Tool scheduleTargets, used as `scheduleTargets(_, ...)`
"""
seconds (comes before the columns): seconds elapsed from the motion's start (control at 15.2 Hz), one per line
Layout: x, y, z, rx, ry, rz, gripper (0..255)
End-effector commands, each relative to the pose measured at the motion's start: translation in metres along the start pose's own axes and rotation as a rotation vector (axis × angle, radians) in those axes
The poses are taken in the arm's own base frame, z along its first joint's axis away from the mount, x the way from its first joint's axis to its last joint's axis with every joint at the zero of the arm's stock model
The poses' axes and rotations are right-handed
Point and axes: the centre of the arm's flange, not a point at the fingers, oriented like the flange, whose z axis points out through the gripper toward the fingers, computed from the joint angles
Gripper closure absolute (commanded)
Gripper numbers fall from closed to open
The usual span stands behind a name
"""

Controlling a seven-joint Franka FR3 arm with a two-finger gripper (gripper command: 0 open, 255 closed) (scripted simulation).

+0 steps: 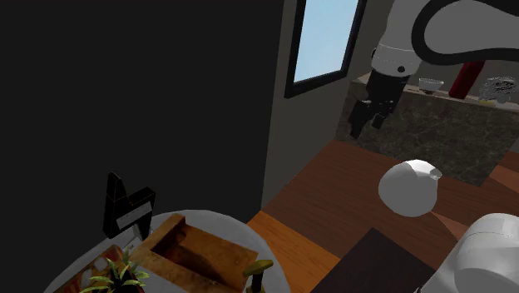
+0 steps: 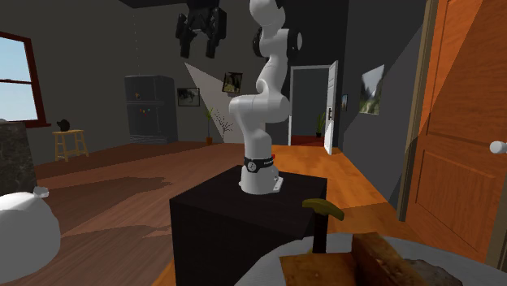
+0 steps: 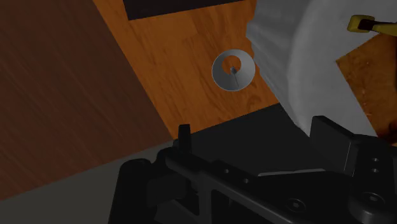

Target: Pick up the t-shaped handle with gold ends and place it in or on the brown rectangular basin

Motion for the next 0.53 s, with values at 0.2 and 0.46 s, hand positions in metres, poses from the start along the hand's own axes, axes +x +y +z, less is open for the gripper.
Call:
scheduleTargets(0.2,0.019,-0.027,0.022,0.008,-0.01,-0.111,0)
scheduleTargets(0.46,0.038,-0.067,0.05,0.018,-0.023,-0.26,0)
